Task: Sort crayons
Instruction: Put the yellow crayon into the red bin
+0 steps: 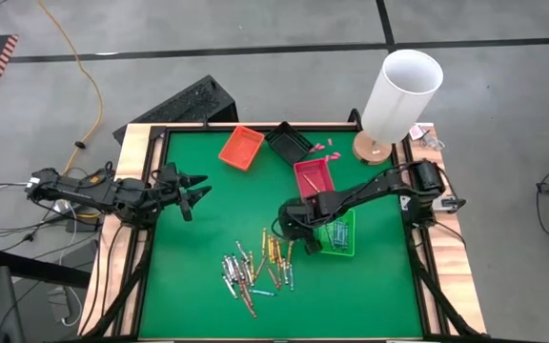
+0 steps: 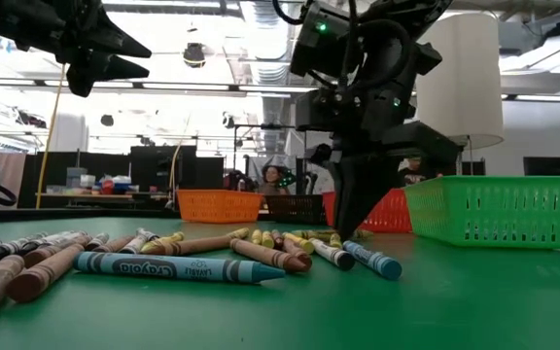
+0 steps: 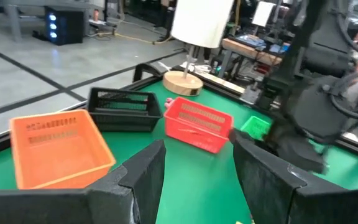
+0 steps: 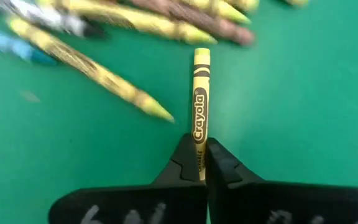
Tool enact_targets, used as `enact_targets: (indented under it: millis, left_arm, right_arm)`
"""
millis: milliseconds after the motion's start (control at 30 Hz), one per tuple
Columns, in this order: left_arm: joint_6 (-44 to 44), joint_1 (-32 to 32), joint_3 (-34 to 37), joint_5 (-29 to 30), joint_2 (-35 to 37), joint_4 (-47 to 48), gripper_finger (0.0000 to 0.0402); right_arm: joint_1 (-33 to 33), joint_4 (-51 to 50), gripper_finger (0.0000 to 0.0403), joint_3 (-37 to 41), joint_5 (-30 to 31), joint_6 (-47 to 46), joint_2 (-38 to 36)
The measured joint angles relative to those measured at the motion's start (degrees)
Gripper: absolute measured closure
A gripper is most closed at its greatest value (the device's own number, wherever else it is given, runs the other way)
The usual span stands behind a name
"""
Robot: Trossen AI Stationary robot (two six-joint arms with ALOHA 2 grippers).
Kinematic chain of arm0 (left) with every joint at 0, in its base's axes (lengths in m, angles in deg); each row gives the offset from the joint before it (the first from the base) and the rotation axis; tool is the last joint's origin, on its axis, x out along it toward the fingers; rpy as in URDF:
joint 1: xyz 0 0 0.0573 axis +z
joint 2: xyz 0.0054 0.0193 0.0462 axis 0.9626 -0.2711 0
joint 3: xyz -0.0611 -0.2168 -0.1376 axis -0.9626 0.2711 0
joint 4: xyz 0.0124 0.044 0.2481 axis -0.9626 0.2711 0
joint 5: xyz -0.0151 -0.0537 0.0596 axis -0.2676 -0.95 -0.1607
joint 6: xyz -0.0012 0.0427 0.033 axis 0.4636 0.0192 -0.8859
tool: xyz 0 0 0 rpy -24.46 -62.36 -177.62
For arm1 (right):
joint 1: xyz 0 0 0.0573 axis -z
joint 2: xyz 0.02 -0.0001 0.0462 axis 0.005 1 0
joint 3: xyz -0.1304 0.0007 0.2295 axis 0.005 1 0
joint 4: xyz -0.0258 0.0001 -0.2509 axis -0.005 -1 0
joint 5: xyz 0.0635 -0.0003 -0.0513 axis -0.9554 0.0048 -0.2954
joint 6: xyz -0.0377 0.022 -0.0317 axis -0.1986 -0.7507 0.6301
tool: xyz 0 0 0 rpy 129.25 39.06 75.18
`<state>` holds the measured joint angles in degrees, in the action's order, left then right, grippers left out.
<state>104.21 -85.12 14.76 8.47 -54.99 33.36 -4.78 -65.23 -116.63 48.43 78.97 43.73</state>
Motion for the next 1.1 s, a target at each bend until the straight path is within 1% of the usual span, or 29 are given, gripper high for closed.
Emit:
enact_targets:
  millis: [133, 300, 367, 467, 500, 633, 700, 800, 933, 1100]
  left_arm:
    - [-0.20, -0.01, 0.00, -0.96, -0.02, -0.10, 0.0221]
    - [-0.20, 0.00, 0.00, 3.03, 0.00, 0.02, 0.0221]
    - [-0.22, 0.00, 0.00, 4.24, 0.00, 0.90, 0.0221]
    - [-0.20, 0.00, 0.00, 4.29, -0.04, 2.02, 0.0221]
    - [-0.20, 0.00, 0.00, 4.25, -0.04, 2.30, 0.0221]
    - [0.28, 0.00, 0.00, 4.15, -0.04, 2.76, 0.0221]
    - [2.32, 0.00, 0.00, 3.60, -0.04, 3.47, 0.0221]
    - [4.89, 0.00, 0.00, 3.15, -0.04, 4.39, 0.0221]
    - [6.64, 0.00, 0.00, 3.16, -0.04, 4.66, 0.0221]
    - [9.32, 0.00, 0.00, 3.18, -0.04, 4.79, 0.0221]
  right_arm:
    - [2.07, 2.53, 0.0400, -0.31, 1.15, -1.05, -5.96]
    - [5.21, 3.31, 0.0400, -0.27, 1.20, -5.95, -11.58]
    - [6.18, 3.35, 0.0400, -0.27, 4.38, -8.96, -13.80]
    - [7.50, 0.89, 0.0400, -0.27, 14.02, -16.60, -16.17]
    - [7.93, -0.42, 0.0400, -0.27, 16.13, -19.02, -16.84]
    - [9.77, -3.26, 0.0399, -0.29, 19.87, -27.42, -18.81]
    - [10.61, -5.00, 0.0399, -0.29, 20.84, -31.08, -18.71]
    - [11.83, -6.01, 0.0398, 1.06, 21.68, -33.81, -18.47]
    - [13.07, -6.55, 0.0398, 3.18, 21.53, -34.07, -18.48]
    - [13.48, -6.60, 0.0398, 3.30, 21.45, -34.04, -19.80]
